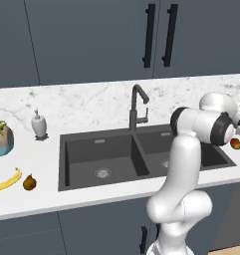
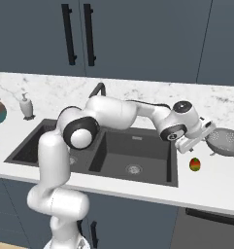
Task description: Put the colander in the sink, put the pear, banana, mango in the colander, and turn on the sink faucet and pour water over the colander.
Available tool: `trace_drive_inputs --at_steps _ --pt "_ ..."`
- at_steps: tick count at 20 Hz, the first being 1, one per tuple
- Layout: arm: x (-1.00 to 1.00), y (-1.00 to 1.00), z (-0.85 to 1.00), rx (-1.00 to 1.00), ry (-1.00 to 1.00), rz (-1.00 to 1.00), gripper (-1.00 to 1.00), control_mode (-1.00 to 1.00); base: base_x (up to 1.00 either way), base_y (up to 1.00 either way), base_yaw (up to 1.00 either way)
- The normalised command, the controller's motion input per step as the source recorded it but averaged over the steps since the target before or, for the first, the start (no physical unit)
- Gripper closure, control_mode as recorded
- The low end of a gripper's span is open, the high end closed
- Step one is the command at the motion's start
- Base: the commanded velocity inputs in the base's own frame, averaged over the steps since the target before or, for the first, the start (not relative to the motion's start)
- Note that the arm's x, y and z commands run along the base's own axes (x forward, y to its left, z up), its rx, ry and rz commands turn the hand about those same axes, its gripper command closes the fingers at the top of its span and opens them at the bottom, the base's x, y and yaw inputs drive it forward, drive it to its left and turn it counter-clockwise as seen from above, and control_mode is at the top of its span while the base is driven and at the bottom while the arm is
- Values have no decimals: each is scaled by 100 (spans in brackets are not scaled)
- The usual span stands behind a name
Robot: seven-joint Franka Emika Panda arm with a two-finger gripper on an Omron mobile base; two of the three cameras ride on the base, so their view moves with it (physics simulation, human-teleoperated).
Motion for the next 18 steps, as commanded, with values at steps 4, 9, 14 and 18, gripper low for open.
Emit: trace_drive_inputs --at_steps 4,9,14,18 --pt "24 -11 -19 0 0 0 -100 -100 0 0 0" --pt "24 -9 -11 0 0 0 -100 -100 0 0 0" --pt "29 -2 -13 0 0 0 -100 -100 0 0 0" --pt "29 0 -19 0 2 0 -100 -100 0 0 0"
